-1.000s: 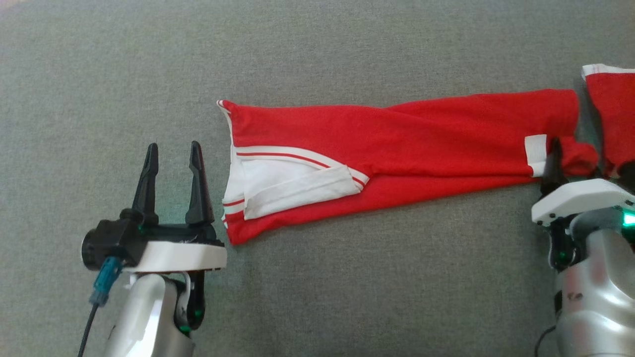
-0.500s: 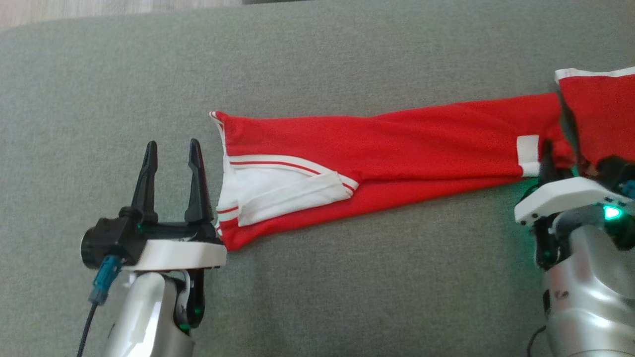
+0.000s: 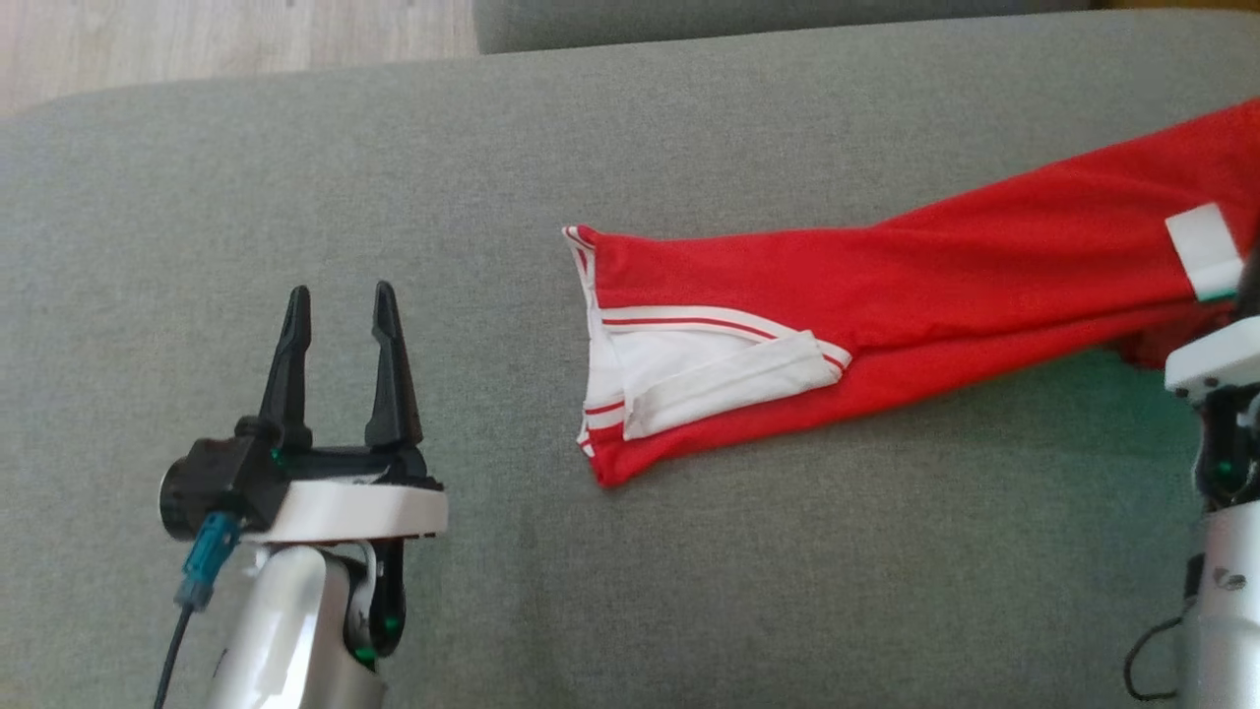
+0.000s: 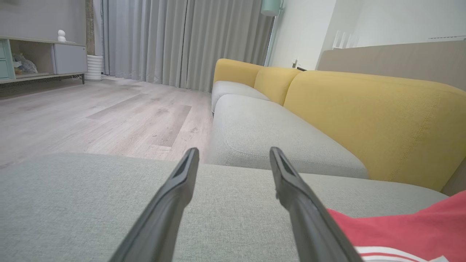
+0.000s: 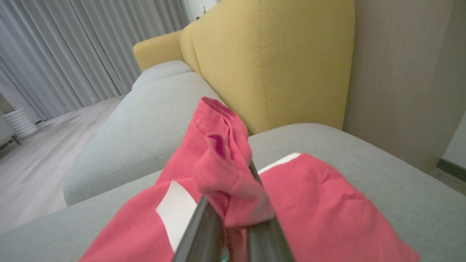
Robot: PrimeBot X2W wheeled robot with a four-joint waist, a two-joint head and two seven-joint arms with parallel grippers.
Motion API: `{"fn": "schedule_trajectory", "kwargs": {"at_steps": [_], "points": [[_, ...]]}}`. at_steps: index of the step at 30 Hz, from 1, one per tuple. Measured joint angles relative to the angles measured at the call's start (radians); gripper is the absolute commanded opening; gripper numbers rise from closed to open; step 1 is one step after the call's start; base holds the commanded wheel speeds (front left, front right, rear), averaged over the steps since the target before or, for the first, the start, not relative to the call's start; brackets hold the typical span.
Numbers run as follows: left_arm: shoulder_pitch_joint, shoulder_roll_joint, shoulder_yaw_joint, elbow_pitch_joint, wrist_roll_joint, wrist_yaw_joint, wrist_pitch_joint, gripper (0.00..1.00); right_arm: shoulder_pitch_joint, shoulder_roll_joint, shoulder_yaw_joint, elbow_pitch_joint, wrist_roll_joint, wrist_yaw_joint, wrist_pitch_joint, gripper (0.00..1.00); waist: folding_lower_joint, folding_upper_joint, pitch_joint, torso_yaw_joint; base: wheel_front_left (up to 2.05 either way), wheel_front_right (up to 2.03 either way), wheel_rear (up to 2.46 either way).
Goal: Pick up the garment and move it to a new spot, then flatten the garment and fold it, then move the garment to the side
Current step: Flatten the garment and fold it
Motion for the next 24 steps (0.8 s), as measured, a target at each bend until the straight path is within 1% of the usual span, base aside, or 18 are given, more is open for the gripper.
{"fn": "schedule_trajectory", "kwargs": {"at_steps": [4,8,10,12,15,21,24], "points": [[0.008,0.000,0.000,-0.003,-0.004,0.000,0.000,1.00,0.020,0.013,0.052,-0.088,0.000,0.000,0.042,0.00,-0.0001,0.0000,-0.016,0.010,0.00,0.00,0.00],[0.023,0.000,-0.002,-0.004,-0.004,0.000,0.000,1.00,0.039,0.033,0.158,-0.131,0.020,0.000,0.068,0.00,-0.0001,0.0000,-0.032,0.024,0.00,0.00,0.00],[0.023,0.000,-0.004,-0.004,-0.004,0.000,0.000,1.00,0.045,0.033,0.234,-0.133,0.056,0.000,0.075,0.00,0.0000,0.0000,-0.042,0.033,0.00,0.00,0.00],[0.024,0.000,-0.005,-0.004,-0.004,0.000,0.000,1.00,0.056,0.033,0.329,-0.128,0.121,0.000,0.076,0.00,-0.0001,0.0000,-0.054,0.043,0.00,0.00,0.00],[0.034,0.000,-0.005,-0.003,-0.004,0.000,0.000,1.00,0.058,0.034,0.452,-0.104,0.173,0.000,0.066,0.00,-0.0001,0.0000,-0.065,0.058,0.00,0.00,0.00],[0.044,0.000,-0.019,-0.001,-0.004,-0.001,0.000,1.00,0.052,0.033,0.630,-0.017,0.247,0.000,0.026,0.00,-0.0001,0.0000,-0.076,0.100,0.00,0.00,0.00],[0.044,0.000,-0.025,-0.001,-0.004,0.000,0.000,1.00,0.040,0.032,0.697,0.033,0.274,0.000,0.008,0.00,-0.0001,0.0000,-0.075,0.123,0.00,0.00,0.00]]}}
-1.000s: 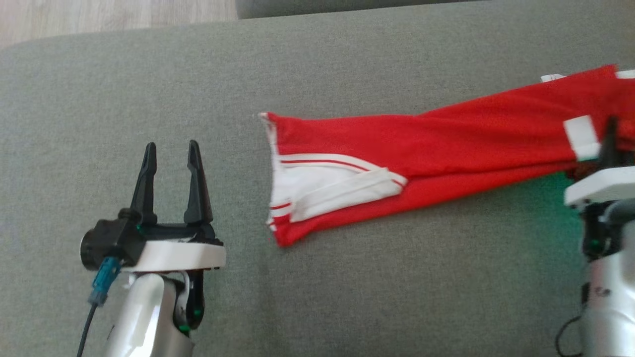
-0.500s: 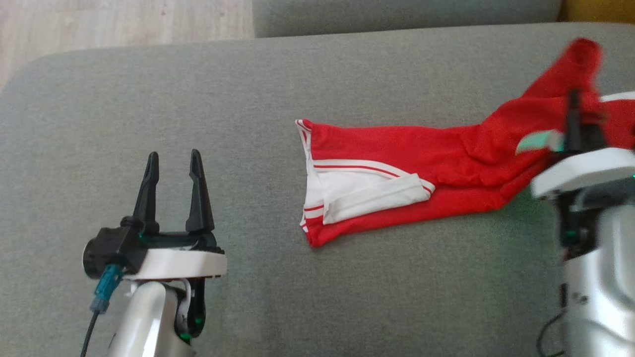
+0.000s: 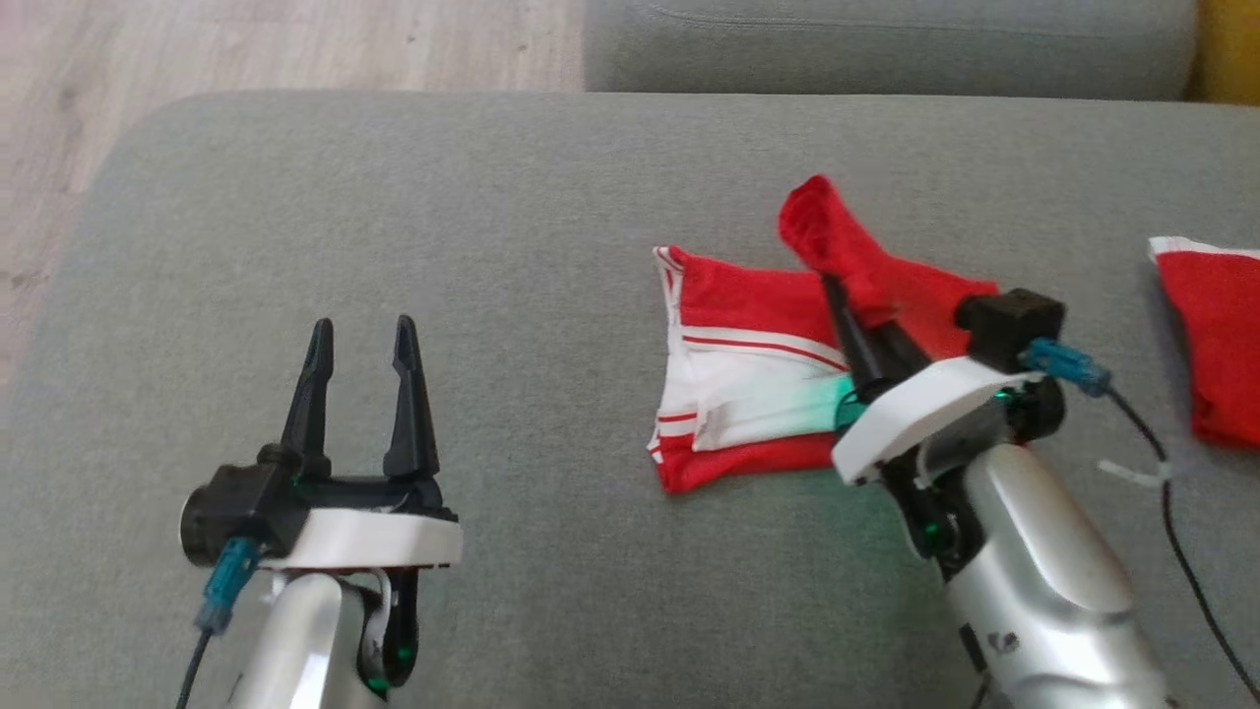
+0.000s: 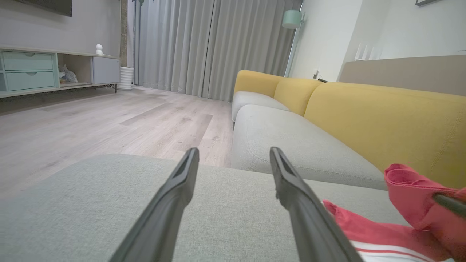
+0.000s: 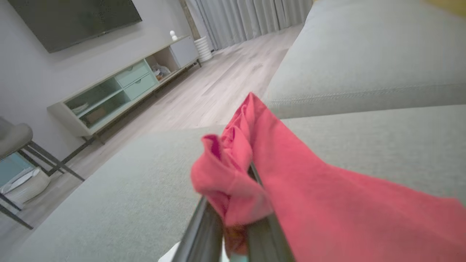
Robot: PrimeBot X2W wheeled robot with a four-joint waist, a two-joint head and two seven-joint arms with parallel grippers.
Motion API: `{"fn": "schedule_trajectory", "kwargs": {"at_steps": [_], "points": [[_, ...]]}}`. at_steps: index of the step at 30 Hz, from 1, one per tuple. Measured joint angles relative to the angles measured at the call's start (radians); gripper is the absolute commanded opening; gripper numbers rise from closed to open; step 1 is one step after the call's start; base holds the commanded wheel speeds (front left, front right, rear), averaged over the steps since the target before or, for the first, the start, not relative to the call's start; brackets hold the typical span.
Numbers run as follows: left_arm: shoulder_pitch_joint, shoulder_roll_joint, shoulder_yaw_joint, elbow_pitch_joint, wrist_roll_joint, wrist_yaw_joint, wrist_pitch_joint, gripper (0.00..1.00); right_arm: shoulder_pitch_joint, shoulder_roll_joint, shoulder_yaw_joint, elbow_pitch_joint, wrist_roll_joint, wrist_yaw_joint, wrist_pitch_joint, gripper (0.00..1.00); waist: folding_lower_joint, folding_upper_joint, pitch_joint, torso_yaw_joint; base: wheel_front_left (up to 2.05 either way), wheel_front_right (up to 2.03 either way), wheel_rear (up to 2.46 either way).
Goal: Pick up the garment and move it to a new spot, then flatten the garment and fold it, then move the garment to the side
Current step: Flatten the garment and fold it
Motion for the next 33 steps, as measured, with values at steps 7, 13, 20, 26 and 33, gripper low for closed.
{"fn": "schedule_trajectory", "kwargs": {"at_steps": [7,13,20,26,33], "points": [[0.000,0.000,-0.021,0.000,-0.015,0.001,0.000,1.00,-0.064,-0.001,0.109,0.120,0.021,0.000,-0.021,0.00,0.0002,0.0000,0.019,0.052,0.00,0.00,0.00],[0.000,0.000,-0.025,0.000,-0.016,0.002,0.000,1.00,-0.092,-0.004,0.157,0.193,0.022,0.000,-0.040,0.00,0.0002,0.0000,0.035,0.075,0.00,0.00,0.00],[-0.001,0.000,-0.037,0.000,-0.027,0.010,0.000,1.00,-0.096,-0.008,0.241,0.246,0.053,0.000,-0.056,0.00,0.0001,0.0000,0.049,0.085,0.00,0.00,0.00],[-0.001,0.000,-0.036,0.004,-0.027,0.010,0.000,1.00,-0.096,-0.011,0.370,0.219,0.060,0.000,-0.052,1.00,0.0002,0.0000,0.050,0.069,0.00,0.00,0.00],[-0.001,0.000,-0.034,0.023,-0.027,0.010,0.000,1.00,-0.116,-0.010,0.420,0.100,0.114,0.000,-0.085,1.00,0.0001,0.0000,0.026,0.037,0.00,0.00,0.00]]}}
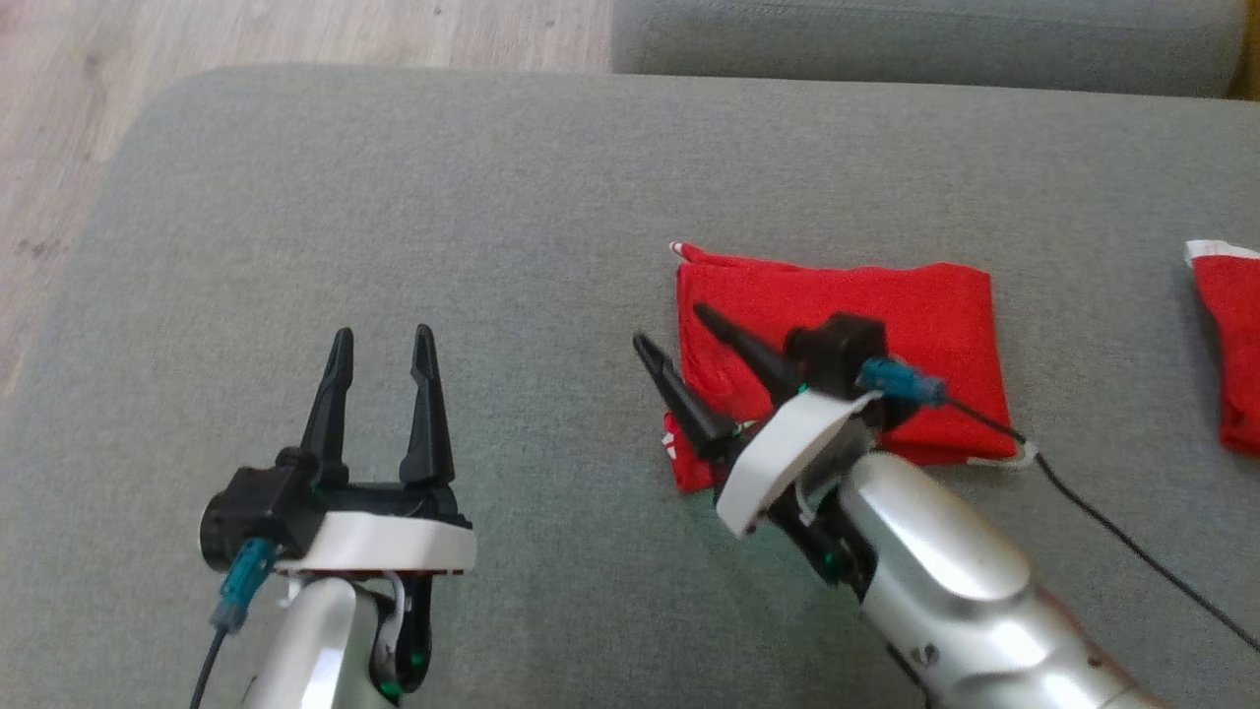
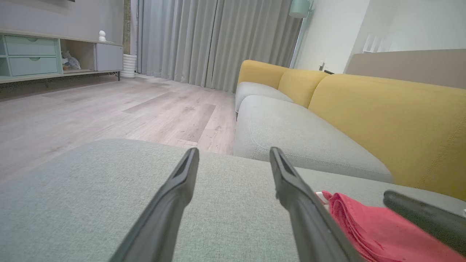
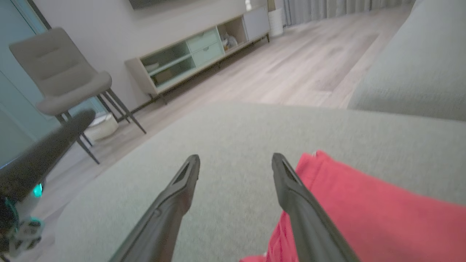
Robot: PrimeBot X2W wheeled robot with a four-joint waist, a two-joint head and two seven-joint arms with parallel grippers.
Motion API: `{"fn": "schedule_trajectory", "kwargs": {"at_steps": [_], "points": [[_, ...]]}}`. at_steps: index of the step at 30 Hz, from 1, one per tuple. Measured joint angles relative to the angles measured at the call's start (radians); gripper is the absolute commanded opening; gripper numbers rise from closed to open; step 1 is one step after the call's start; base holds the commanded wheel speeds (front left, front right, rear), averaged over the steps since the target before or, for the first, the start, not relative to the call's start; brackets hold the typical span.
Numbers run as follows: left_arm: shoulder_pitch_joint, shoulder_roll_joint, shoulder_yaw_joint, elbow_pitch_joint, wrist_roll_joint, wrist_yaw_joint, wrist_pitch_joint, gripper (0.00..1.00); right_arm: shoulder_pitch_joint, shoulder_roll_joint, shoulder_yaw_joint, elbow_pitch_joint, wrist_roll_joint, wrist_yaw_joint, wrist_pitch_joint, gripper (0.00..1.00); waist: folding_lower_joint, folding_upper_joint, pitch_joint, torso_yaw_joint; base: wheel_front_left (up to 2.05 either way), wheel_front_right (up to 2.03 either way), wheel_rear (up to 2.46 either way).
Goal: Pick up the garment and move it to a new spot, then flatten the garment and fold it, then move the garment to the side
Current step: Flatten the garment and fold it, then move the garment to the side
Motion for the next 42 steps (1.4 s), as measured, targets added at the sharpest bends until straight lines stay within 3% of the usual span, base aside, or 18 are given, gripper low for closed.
{"fn": "schedule_trajectory", "kwargs": {"at_steps": [4,14,19,27,42], "points": [[0.000,0.000,0.007,-0.002,0.000,0.000,0.000,1.00,-0.032,0.001,-0.070,-0.020,-0.037,0.000,-0.051,1.00,-0.0001,0.0000,-0.016,-0.021,0.00,0.00,0.00],[0.000,0.000,0.025,-0.032,0.002,0.000,0.000,1.00,0.032,0.002,-0.567,-0.058,-0.383,0.000,-0.131,1.00,0.0000,0.0000,-0.022,-0.081,0.00,0.00,0.00],[0.001,0.000,0.035,-0.039,0.002,0.001,0.000,1.00,0.175,0.004,-0.716,-0.142,-0.468,0.000,-0.140,1.00,0.0000,0.0000,-0.017,-0.108,0.00,0.00,0.00],[0.016,0.000,0.061,-0.031,0.015,0.002,0.000,1.00,0.316,0.012,-0.769,-0.270,-0.512,0.000,-0.150,1.00,-0.0001,0.0000,-0.006,-0.148,0.00,0.00,0.00],[0.036,0.000,0.071,-0.010,0.022,0.000,0.000,1.00,0.363,0.016,-0.769,-0.300,-0.475,0.000,-0.152,1.00,-0.0001,0.0000,0.015,-0.154,0.00,0.00,0.00]]}}
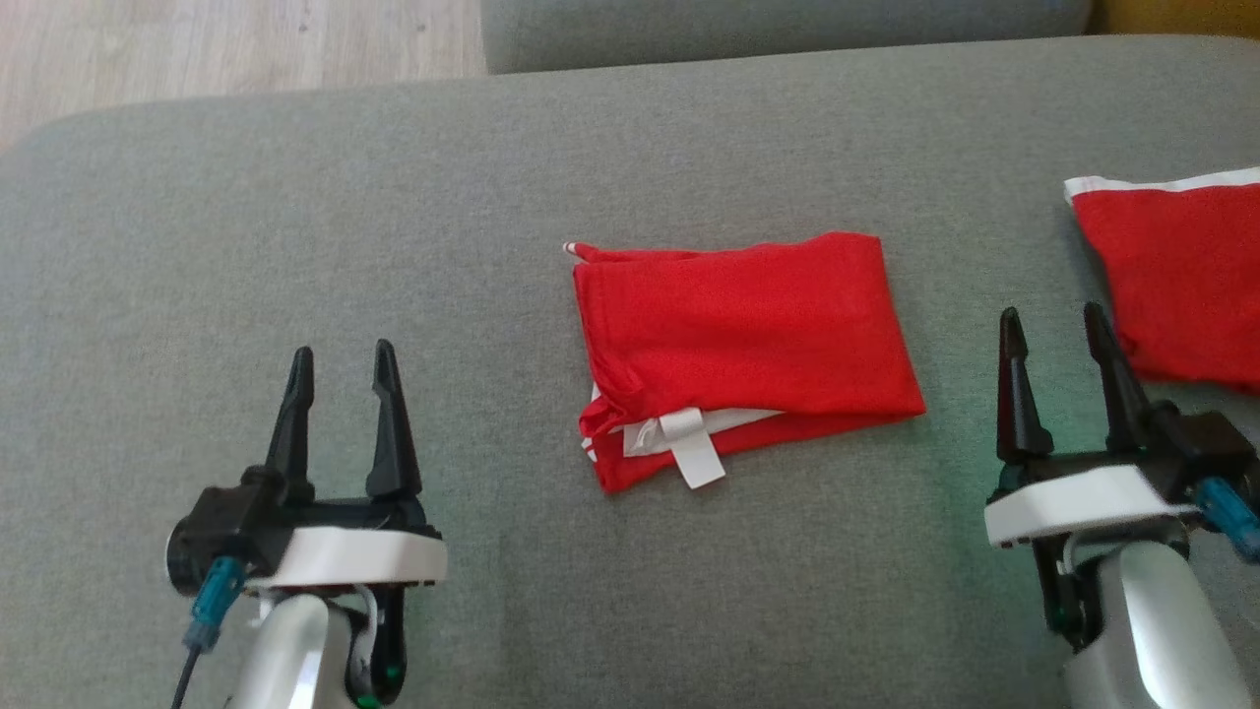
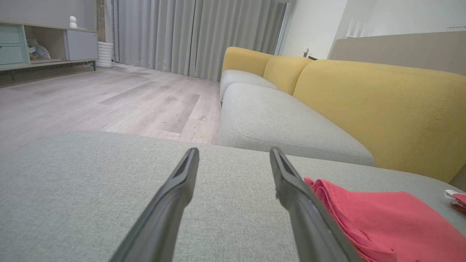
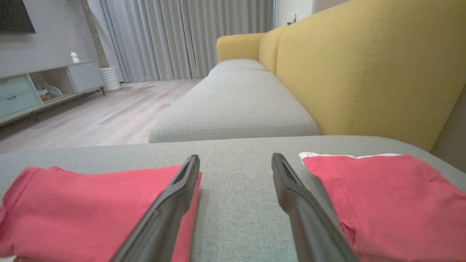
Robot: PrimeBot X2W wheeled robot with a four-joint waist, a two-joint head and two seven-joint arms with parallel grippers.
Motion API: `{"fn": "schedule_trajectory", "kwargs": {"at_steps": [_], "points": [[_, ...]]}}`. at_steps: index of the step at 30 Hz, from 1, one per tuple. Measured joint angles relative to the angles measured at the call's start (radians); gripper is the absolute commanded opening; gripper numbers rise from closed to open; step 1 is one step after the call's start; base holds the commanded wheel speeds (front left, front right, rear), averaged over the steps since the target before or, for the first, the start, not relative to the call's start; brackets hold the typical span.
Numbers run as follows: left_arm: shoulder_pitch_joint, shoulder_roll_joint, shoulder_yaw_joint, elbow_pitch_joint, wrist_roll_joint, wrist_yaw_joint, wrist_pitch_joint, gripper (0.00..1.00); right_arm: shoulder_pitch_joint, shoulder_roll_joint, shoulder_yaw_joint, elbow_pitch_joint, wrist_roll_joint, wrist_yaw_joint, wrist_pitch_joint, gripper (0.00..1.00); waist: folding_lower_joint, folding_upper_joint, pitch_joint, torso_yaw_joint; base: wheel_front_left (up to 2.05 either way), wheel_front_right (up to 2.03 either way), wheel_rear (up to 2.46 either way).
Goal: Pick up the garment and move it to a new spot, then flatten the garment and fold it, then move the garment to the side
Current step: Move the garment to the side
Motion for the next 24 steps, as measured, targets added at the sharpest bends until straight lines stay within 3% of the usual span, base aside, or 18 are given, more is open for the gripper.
{"fn": "schedule_trajectory", "kwargs": {"at_steps": [21,23,24], "points": [[-0.069,0.000,-0.053,0.004,-0.001,0.000,0.000,1.00,-0.228,-0.006,0.080,0.353,0.024,0.000,0.210,1.00,0.0001,0.0000,0.107,0.112,0.00,0.00,0.00],[-0.069,0.000,-0.053,0.007,-0.001,0.000,0.000,1.00,-0.247,-0.010,0.089,0.372,0.021,0.000,0.221,0.00,0.0001,0.0000,0.104,0.115,0.00,0.00,0.00],[-0.069,0.000,-0.053,0.007,-0.001,0.000,0.000,1.00,-0.253,-0.011,0.094,0.380,0.016,0.000,0.221,0.00,0.0001,0.0000,0.101,0.115,0.00,0.00,0.00]]}}
